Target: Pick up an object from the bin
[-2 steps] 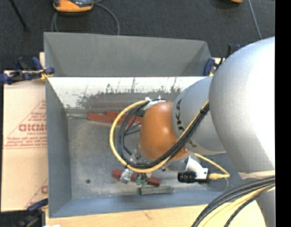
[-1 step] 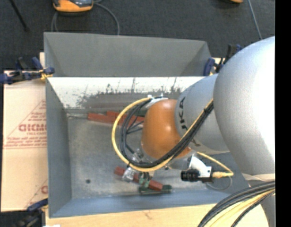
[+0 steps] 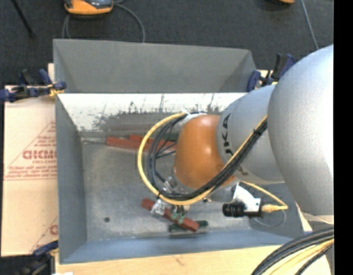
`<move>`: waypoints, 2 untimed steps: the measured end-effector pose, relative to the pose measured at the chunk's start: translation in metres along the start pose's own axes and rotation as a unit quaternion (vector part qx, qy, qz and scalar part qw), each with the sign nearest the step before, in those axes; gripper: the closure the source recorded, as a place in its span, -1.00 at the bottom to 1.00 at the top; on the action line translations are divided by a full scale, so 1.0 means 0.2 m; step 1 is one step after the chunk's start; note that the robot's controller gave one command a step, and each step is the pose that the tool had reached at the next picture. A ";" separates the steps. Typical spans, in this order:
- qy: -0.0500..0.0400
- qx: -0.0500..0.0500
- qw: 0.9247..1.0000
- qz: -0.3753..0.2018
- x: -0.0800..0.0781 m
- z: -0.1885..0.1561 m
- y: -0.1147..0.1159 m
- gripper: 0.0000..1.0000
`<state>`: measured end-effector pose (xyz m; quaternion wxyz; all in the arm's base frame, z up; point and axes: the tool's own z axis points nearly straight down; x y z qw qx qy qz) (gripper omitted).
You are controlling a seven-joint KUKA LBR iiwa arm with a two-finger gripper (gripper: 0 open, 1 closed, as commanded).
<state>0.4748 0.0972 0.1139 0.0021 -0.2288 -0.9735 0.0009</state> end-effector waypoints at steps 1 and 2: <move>-0.002 -0.001 1.000 -0.001 0.00 -0.09 0.00 1.00; -0.001 -0.001 1.000 -0.001 0.00 -0.16 0.00 1.00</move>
Offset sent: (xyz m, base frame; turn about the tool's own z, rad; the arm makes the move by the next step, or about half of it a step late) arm 0.0002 -0.0001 0.0708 0.0000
